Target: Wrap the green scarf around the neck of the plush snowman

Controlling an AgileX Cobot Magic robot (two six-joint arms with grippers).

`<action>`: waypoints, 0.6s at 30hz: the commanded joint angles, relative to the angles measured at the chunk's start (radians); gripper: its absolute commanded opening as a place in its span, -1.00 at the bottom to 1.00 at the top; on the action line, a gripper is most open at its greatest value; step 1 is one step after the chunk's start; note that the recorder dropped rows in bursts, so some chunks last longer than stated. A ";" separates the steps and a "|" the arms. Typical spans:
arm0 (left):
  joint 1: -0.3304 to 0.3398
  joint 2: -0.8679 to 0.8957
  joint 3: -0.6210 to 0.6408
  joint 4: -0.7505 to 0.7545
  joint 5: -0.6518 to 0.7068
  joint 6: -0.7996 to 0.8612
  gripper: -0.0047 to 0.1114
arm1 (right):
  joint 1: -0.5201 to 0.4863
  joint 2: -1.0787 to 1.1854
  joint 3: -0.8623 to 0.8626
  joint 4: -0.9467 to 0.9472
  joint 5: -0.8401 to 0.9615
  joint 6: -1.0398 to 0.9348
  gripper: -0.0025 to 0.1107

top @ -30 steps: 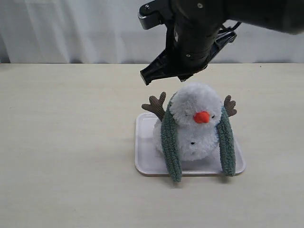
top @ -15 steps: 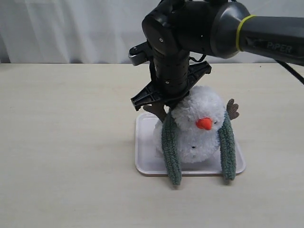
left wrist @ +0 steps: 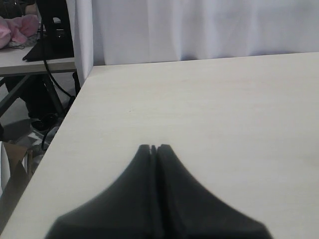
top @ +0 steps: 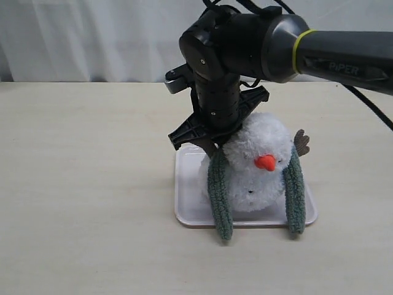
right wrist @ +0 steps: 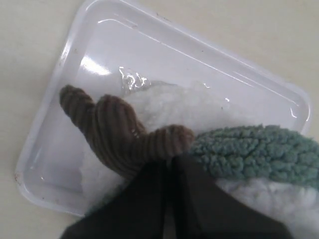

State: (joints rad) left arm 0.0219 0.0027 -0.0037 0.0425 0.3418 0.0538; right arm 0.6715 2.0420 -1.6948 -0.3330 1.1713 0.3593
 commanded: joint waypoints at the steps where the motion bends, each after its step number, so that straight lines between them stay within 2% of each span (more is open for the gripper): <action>1: 0.001 -0.003 0.004 -0.001 -0.011 -0.002 -0.92 | -0.007 -0.056 -0.003 0.027 0.001 -0.010 -0.88; 3: 0.001 -0.003 0.004 -0.001 -0.011 -0.002 -0.92 | -0.007 -0.086 -0.003 0.070 -0.011 -0.043 -0.81; 7: 0.001 -0.003 0.004 -0.001 -0.011 -0.002 -0.92 | -0.004 -0.165 -0.001 0.234 -0.026 -0.117 -0.49; 11: 0.001 -0.003 0.004 -0.001 -0.011 -0.002 -0.92 | 0.079 -0.259 0.086 0.229 -0.063 -0.127 -0.19; 15: 0.001 -0.003 0.004 -0.001 -0.011 -0.002 -0.92 | 0.169 -0.360 0.229 0.059 -0.100 0.048 -0.16; 18: 0.001 -0.003 0.004 -0.001 -0.011 -0.002 -0.92 | 0.196 -0.417 0.351 0.003 -0.130 0.166 -0.16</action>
State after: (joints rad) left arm 0.0219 0.0027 -0.0037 0.0425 0.3418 0.0538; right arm 0.8524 1.6744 -1.4372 -0.2665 1.0727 0.4295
